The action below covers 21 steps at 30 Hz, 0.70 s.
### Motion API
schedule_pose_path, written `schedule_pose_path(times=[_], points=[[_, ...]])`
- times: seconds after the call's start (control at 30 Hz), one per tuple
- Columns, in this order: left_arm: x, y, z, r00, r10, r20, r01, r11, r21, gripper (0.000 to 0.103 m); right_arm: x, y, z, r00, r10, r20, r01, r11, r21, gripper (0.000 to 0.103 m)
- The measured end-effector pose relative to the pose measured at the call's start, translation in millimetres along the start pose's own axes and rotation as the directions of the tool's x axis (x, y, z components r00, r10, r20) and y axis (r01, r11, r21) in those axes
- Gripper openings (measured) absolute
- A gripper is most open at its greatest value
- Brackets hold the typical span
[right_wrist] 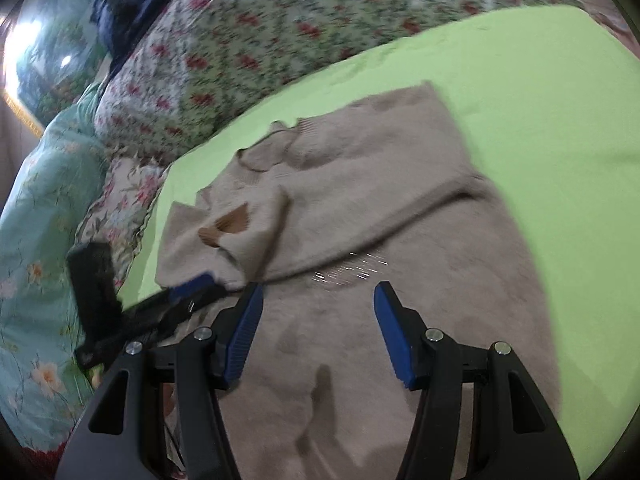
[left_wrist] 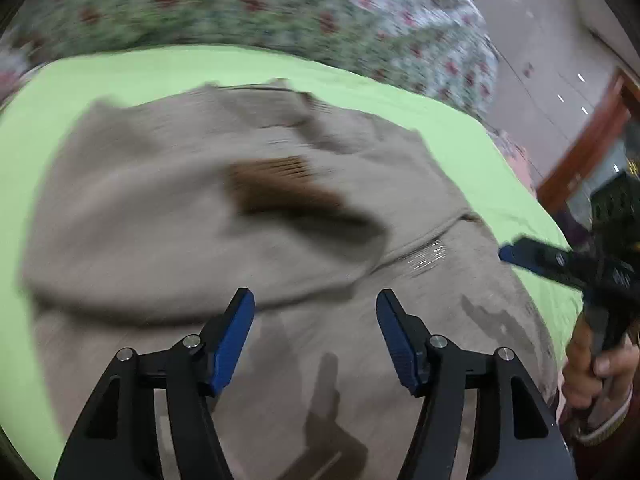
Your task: Fold small clothes
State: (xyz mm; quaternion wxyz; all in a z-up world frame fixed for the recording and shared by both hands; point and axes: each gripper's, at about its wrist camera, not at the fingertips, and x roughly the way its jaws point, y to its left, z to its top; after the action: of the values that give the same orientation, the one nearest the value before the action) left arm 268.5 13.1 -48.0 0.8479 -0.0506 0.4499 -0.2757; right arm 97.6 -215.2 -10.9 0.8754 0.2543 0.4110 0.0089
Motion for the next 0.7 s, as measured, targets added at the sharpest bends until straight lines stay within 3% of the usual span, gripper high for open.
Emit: schedule_pose_path(times=[0.13,0.23,0.37,0.43,0.47,0.5,0.53,0.57,0.63,0.7], points=[[-37,52,-16,0.988,0.147,0.043,-0.141,0.983,-0.118,0.066,34,50,14,0.999,-0.026,-0.025,0.022,0.985,-0.173,0.059],[-50,101,-18,0.965,0.259,0.039,-0.243,0.940,-0.238,0.066,57,84,19,0.997,-0.069,-0.017,0.060,0.947,-0.314,0.060],[-48,141,-17,0.954,0.300,0.013,-0.279,0.903,-0.328,0.066,104,128,21,0.986,-0.166,0.010,0.146,0.837,-0.527,0.063],[-44,152,-15,0.947,0.322,-0.003,-0.302,0.886,-0.353,0.066,130,137,20,0.970,-0.241,0.010,0.200,0.779,-0.594,0.063],[-43,153,-14,0.947,0.322,0.002,-0.300,0.883,-0.361,0.066,141,136,22,0.964,-0.266,0.003,0.214,0.769,-0.602,0.063],[-43,154,-12,0.946,0.324,0.011,-0.297,0.882,-0.365,0.066,151,132,25,0.958,-0.285,-0.009,0.224,0.771,-0.596,0.057],[-42,153,-9,0.945,0.327,0.019,-0.298,0.882,-0.366,0.066,158,125,30,0.955,-0.295,-0.034,0.223,0.788,-0.574,0.045],[-40,153,-6,0.944,0.330,0.024,-0.299,0.881,-0.366,0.066,159,117,36,0.955,-0.291,-0.064,0.212,0.815,-0.540,0.010],[-33,147,0,0.940,0.341,0.030,-0.309,0.883,-0.352,0.066,146,102,51,0.973,-0.218,-0.071,0.165,0.881,-0.444,0.007],[-25,142,2,0.927,0.375,0.020,-0.347,0.876,-0.335,0.066,115,79,69,0.985,-0.170,0.002,0.161,0.930,-0.332,0.007]])
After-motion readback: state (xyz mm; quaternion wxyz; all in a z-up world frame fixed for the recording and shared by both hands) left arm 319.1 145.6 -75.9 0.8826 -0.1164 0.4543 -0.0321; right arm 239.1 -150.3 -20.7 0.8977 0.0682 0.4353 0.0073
